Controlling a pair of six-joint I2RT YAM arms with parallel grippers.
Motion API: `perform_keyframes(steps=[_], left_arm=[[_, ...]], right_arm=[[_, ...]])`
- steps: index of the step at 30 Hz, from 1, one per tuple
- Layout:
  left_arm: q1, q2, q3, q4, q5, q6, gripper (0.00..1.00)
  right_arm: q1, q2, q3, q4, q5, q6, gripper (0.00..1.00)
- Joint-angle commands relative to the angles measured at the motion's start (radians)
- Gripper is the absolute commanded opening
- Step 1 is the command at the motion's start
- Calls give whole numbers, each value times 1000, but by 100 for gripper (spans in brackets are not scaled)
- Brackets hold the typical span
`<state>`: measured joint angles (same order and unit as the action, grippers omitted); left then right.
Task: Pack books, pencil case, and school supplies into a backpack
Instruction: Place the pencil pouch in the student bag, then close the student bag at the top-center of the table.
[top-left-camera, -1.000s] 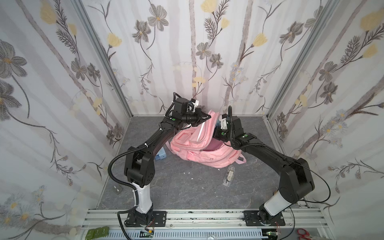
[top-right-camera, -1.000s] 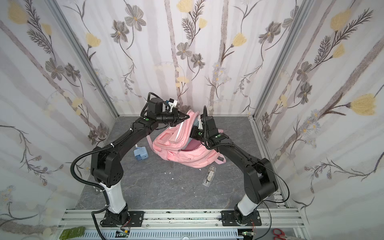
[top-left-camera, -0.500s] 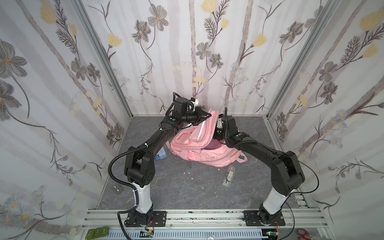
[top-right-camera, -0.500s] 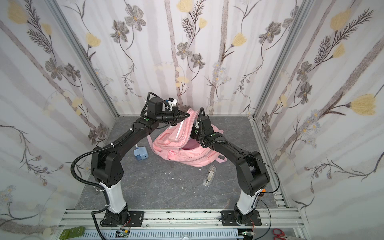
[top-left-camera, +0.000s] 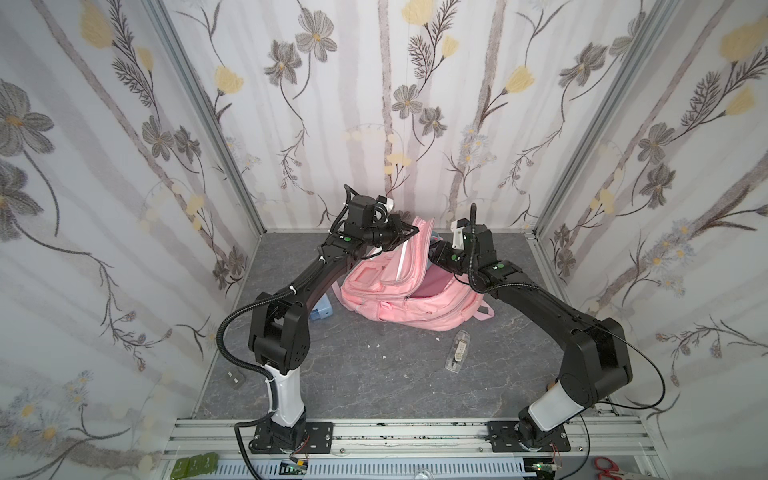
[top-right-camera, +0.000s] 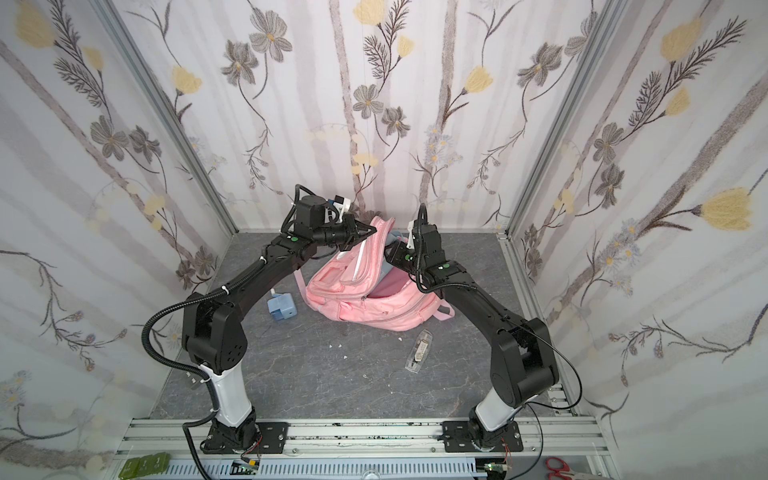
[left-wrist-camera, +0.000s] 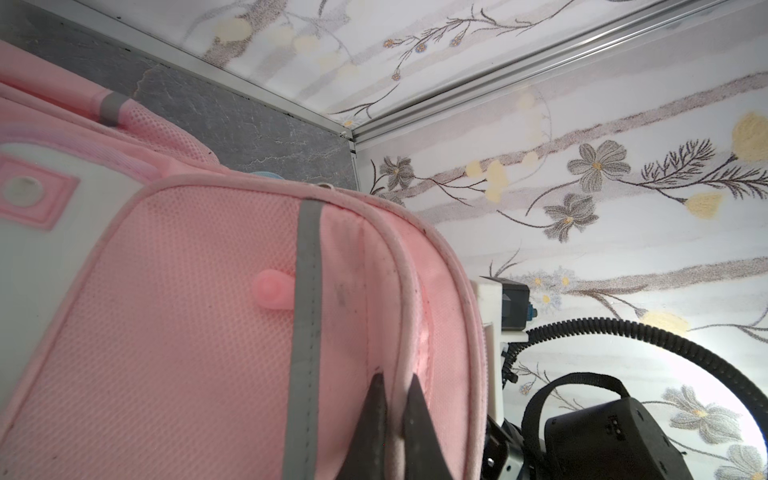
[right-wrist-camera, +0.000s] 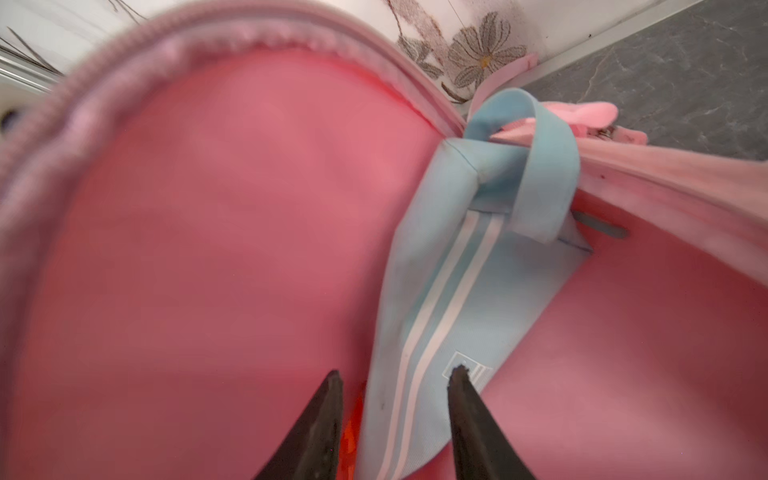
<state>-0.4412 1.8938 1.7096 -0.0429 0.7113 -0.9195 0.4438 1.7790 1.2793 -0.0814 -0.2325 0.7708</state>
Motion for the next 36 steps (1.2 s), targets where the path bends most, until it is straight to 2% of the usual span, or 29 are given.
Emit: perform_keyframes(steps=[1,9,13,16,23,28,29,30,31,32,34,36], left_arm=[[-6,-22,-3,115,26,6,0],[-17,-12,-4,121,47,7,0],[-15,-2,9,109,36,6,0],[-4,0,25,78,-11,18,0],[1,63,146,-85,-210,79,0],[-6,99,173,-36,-272,53,0],[-5,108,182,-22,-266,51,14],[-7,117,192,-21,-263,51,37],[-8,119,200,-24,-263,55,56],[-8,116,201,-22,-263,64,69],[-9,94,184,-12,-271,100,81],[-10,53,142,2,-292,147,83]], right_arm=[[1,39,-2,-12,34,-23,43],[66,188,112,18,-29,-10,43],[63,231,166,5,-45,-7,43],[26,209,170,-33,-16,-14,44],[-99,89,177,-155,29,-102,44],[-114,-9,178,-265,79,-200,44],[-109,-34,167,-284,95,-211,44],[-99,-65,147,-296,116,-221,44],[-84,-90,125,-299,136,-228,44],[-61,-123,95,-297,159,-241,44],[4,-174,38,-273,200,-264,44],[88,-225,-31,-220,236,-283,43]])
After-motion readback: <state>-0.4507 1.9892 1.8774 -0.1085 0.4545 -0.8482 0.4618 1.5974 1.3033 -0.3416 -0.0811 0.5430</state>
